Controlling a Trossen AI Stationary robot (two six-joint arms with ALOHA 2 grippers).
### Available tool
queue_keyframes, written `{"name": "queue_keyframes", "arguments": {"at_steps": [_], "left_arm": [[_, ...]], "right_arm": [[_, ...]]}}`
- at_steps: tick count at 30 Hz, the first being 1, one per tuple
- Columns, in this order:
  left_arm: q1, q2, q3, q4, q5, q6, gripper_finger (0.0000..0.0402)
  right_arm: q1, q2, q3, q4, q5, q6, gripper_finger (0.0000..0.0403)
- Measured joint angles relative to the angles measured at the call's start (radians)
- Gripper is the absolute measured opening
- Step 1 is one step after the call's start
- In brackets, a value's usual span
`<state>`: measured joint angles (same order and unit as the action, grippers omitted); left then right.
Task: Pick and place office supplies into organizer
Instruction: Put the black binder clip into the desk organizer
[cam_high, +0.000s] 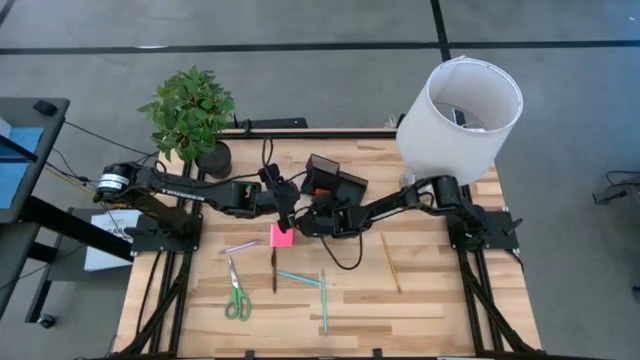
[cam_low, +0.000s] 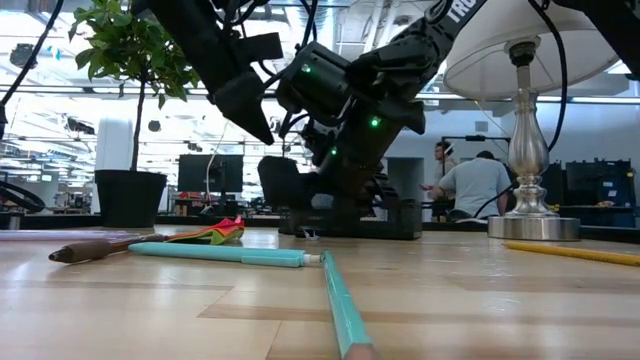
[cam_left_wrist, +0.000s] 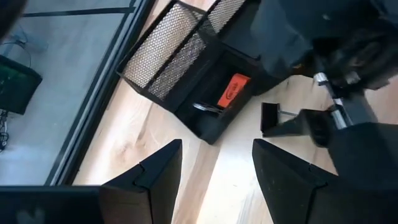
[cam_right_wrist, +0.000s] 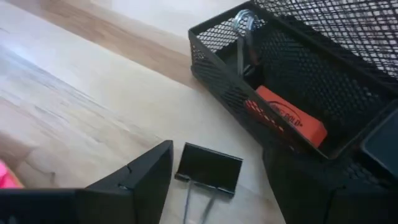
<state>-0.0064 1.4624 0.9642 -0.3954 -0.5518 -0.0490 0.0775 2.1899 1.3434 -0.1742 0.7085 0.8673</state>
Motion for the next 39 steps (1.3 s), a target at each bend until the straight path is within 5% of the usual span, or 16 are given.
{"name": "queue_keyframes", "arguments": {"at_steps": [19,29,39], "left_arm": [[0.002,0.000,0.000,-0.003,-0.005,0.001,0.0190],[0.002,0.000,0.000,-0.003,-0.005,0.010,0.0190],[0.001,0.000,0.000,-0.004,-0.003,0.007,0.0190]], "right_arm": [[-0.014,0.024,0.001,0.037,-0.029,0.014,0.0240],[-0.013,0.024,0.001,0.041,-0.029,0.025,0.0140],[-0.004,0.024,0.014,0.064,0.013,-0.032,0.0158]]}}
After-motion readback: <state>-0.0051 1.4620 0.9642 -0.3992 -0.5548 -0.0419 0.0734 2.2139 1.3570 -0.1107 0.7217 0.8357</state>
